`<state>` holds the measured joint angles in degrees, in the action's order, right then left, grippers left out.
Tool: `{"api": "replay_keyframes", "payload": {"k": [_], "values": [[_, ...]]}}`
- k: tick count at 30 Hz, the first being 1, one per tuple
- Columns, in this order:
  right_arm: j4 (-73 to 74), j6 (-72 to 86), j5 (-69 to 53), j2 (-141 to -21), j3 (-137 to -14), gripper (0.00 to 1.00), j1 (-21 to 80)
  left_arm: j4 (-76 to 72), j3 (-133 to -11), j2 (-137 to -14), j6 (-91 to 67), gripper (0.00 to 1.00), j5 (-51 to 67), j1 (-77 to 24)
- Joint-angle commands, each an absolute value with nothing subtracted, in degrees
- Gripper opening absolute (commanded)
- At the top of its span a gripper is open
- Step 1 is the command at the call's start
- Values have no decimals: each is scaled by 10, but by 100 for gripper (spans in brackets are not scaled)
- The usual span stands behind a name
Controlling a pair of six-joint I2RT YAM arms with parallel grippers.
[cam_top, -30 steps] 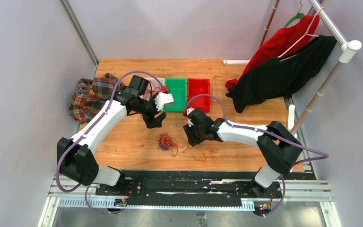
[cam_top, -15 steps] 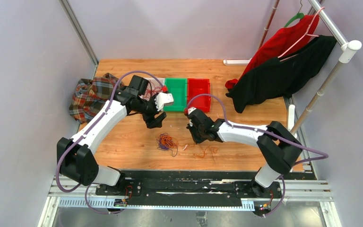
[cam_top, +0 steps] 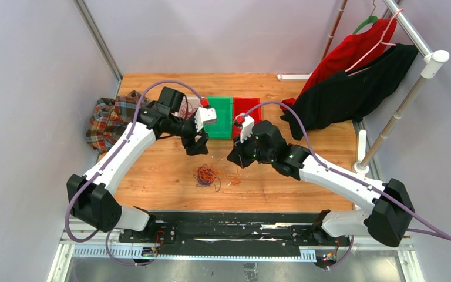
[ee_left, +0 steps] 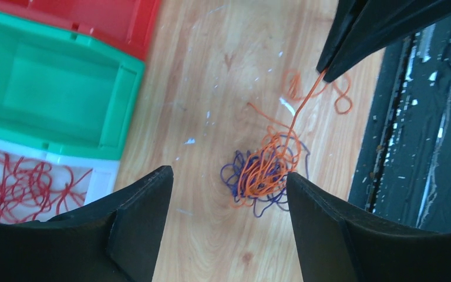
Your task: Untangle the cables
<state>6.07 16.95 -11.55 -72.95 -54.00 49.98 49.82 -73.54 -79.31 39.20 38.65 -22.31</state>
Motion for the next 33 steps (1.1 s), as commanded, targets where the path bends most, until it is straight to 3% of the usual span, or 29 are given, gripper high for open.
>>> {"api": "replay_keyframes", "payload": {"k": [1, 16, 24, 33], "values": [[33, 191, -186, -717, -556, 1, 508, 502, -747, -773, 396, 75, 444, -248], [-18, 220, -242, -714, -596, 1, 508, 521, -726, -734, 415, 68, 494, -288], [-70, 258, -238, -688, -573, 1, 507, 510, -683, -702, 367, 53, 491, -292], [-124, 294, -253, -691, -562, 0, 508, 351, -639, -657, 247, 37, 457, -292]]}}
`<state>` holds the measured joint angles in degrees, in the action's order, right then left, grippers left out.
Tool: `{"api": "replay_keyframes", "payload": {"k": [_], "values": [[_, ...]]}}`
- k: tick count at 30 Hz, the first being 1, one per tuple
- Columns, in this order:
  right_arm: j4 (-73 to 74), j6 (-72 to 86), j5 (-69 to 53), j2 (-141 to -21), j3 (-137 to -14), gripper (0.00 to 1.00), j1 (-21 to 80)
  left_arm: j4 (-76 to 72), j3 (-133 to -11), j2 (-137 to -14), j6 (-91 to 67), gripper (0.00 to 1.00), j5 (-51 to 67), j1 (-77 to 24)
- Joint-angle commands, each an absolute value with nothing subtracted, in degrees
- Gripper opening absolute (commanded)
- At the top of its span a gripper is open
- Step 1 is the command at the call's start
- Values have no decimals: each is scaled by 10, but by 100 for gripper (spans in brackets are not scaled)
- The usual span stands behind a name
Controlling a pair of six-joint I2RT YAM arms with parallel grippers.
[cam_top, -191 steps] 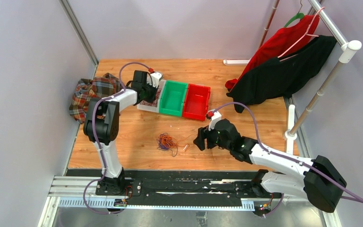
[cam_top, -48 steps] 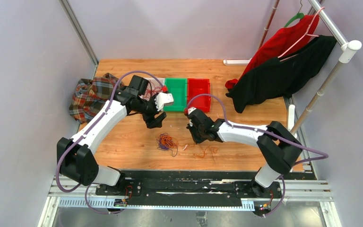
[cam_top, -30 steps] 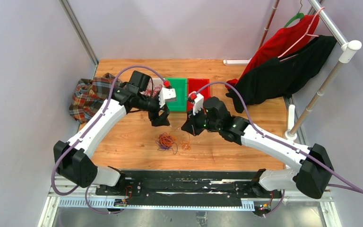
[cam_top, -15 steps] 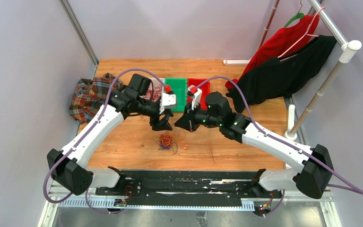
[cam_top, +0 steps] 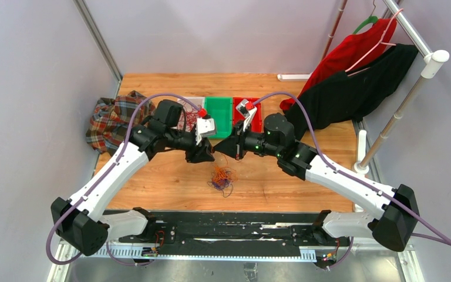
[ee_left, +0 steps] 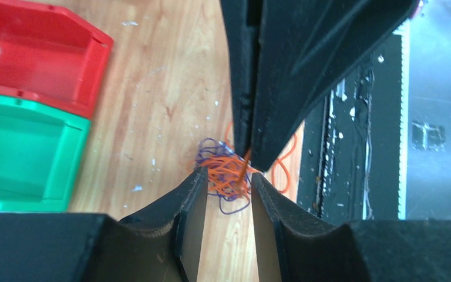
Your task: Untangle the cables
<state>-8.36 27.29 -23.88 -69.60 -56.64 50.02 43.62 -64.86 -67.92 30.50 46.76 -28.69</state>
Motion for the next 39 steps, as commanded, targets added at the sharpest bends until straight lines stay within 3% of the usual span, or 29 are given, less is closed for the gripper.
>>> {"api": "replay_keyframes", "payload": {"k": [1, 4, 9, 11, 13, 17, 19, 28, 33, 39], "values": [[-121, 294, -251, -689, -561, 1, 508, 347, -639, -654, 242, 37, 459, -292], [-122, 294, -248, -683, -554, 1, 507, 347, -636, -646, 226, 35, 481, -292], [-129, 302, -251, -679, -557, 1, 507, 344, -623, -628, 214, 9, 445, -292], [-127, 305, -249, -679, -561, 1, 507, 336, -623, -620, 198, 4, 426, -292], [-123, 309, -243, -672, -559, 13, 501, 333, -626, -608, 187, 2, 413, -292], [-118, 314, -217, -630, -523, 49, 463, 338, -662, -582, 191, 1, 409, -292], [-118, 307, -203, -608, -504, 58, 448, 343, -680, -572, 202, 1, 411, -292], [-65, 232, -165, -659, -538, 63, 423, 377, -722, -566, 225, 1, 447, -292], [-154, 227, -267, -705, -555, 66, 442, 383, -729, -569, 229, 1, 451, -292], [-201, 180, -304, -706, -547, 68, 503, 384, -731, -574, 242, 1, 445, -292]]}}
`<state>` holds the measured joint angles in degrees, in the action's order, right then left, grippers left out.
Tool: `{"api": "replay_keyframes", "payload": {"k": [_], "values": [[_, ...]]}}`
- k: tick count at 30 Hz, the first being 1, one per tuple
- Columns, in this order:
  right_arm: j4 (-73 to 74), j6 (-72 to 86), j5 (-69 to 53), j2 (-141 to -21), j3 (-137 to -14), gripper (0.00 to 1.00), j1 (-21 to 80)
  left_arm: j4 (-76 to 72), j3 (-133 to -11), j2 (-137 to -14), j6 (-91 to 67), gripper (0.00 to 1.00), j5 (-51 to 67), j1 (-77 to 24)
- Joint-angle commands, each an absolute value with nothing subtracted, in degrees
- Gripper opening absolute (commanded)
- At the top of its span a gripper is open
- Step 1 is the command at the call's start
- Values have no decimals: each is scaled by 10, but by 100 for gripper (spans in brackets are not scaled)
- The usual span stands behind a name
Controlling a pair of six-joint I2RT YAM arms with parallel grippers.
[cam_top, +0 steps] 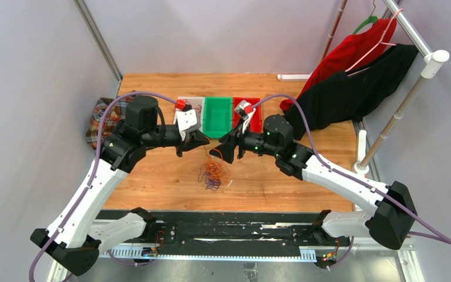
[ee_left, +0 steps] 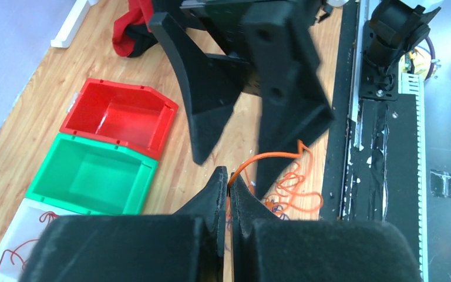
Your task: Untangle the cables
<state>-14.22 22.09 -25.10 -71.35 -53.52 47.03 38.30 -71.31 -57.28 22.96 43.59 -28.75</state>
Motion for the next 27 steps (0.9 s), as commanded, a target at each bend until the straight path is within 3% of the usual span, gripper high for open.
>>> {"api": "replay_keyframes", "payload": {"k": [1, 10, 18, 27], "values": [[-202, 179, -307, -709, -546, 68, 506, 384, -733, -574, 241, 1, 447, -292], [-252, 205, -286, -779, -575, 66, 511, 387, -760, -580, 218, 1, 483, -292], [-278, 235, -285, -853, -615, 56, 515, 408, -800, -593, 186, 1, 542, -292], [-260, 225, -228, -888, -557, 42, 515, 409, -863, -604, 142, 1, 569, -292]]}}
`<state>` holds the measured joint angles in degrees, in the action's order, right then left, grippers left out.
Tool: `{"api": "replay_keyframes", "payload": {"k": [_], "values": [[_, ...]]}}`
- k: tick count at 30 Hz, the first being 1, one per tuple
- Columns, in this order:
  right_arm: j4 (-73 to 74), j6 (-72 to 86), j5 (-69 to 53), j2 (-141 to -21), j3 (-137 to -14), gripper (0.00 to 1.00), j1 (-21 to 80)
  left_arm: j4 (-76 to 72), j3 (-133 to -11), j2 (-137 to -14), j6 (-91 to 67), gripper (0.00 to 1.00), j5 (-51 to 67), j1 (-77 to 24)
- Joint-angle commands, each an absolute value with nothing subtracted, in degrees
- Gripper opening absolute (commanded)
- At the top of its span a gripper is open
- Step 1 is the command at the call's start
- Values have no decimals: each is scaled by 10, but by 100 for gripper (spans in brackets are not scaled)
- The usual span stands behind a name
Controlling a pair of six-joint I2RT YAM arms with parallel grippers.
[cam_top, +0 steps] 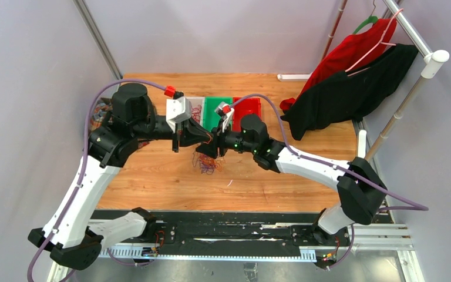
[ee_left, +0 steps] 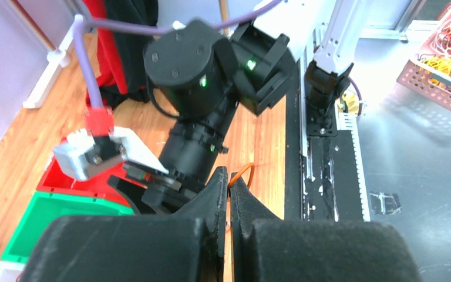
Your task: Untangle the cables
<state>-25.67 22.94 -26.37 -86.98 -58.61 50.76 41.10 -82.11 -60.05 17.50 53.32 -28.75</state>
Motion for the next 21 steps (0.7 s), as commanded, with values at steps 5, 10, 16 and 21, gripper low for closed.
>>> {"api": "replay_keyframes", "payload": {"k": [5, 10, 16, 21], "values": [[-248, 213, -189, -900, -501, 37, 514, 408, -917, -609, 127, 1, 576, -292], [-222, 200, -167, -913, -464, 34, 514, 407, -991, -625, 116, 1, 577, -292], [-219, 195, -148, -929, -427, 35, 514, 302, -1074, -647, 41, 1, 558, -292], [-212, 196, -137, -921, -412, 39, 514, 265, -1150, -673, 21, 1, 534, -292]]}}
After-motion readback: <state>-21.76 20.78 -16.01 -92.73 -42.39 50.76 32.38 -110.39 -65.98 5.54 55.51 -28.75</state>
